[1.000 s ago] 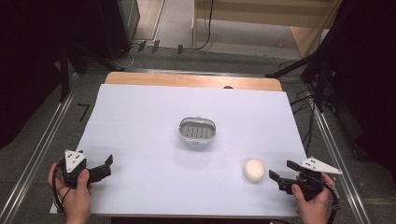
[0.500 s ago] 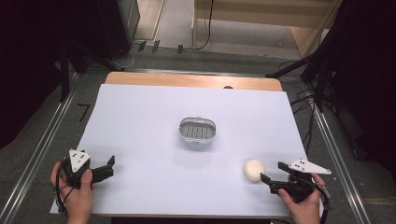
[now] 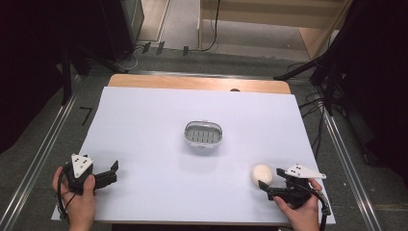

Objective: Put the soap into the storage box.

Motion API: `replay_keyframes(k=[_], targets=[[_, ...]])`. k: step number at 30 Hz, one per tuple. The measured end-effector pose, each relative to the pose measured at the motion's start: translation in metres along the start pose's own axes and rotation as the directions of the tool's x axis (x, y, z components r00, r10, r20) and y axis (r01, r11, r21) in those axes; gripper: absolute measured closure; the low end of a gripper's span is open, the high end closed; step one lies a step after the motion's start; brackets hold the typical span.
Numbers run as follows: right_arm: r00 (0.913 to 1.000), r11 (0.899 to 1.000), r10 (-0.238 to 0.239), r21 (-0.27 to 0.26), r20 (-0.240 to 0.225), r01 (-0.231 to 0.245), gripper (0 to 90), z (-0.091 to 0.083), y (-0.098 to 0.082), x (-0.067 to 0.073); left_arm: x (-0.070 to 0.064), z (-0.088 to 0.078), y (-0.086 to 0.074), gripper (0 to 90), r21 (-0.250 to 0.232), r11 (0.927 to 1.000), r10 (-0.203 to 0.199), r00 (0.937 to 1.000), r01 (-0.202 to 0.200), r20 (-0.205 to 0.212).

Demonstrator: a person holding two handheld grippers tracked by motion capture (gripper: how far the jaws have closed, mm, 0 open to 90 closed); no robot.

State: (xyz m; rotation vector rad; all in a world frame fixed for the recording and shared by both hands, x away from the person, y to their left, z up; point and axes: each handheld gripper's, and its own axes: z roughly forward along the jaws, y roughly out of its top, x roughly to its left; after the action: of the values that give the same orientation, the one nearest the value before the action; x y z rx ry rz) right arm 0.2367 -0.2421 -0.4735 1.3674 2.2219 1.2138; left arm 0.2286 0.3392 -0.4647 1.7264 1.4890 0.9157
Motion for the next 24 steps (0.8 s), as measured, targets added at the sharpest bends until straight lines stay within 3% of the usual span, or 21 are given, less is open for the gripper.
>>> replay_keyframes(k=[8,12,18,24], targets=[[0.9998,1.0,0.0,0.009,0.02,0.0,18.7,0.009,-0.001,0.003,0.0,-0.001,0.0,0.0,-0.009,0.9999,0.006,1.0,-0.006,0.004],[1.0,1.0,0.0,0.004,0.009,0.0,21.4,0.009,-0.002,0.003,-0.001,-0.001,0.0,0.0,-0.003,1.0,0.008,1.0,-0.008,0.004],[0.9986,0.999,-0.039,0.016,0.037,0.038,23.8,0.013,-0.003,0.009,-0.001,-0.001,0.0,0.0,-0.004,0.9998,0.018,0.9998,-0.018,0.008],[0.9976,0.998,-0.04,0.053,0.056,0.037,23.2,0.02,-0.003,0.011,-0.004,-0.001,-0.001,7.7,-0.012,0.9992,0.037,0.9993,-0.037,-0.003]])
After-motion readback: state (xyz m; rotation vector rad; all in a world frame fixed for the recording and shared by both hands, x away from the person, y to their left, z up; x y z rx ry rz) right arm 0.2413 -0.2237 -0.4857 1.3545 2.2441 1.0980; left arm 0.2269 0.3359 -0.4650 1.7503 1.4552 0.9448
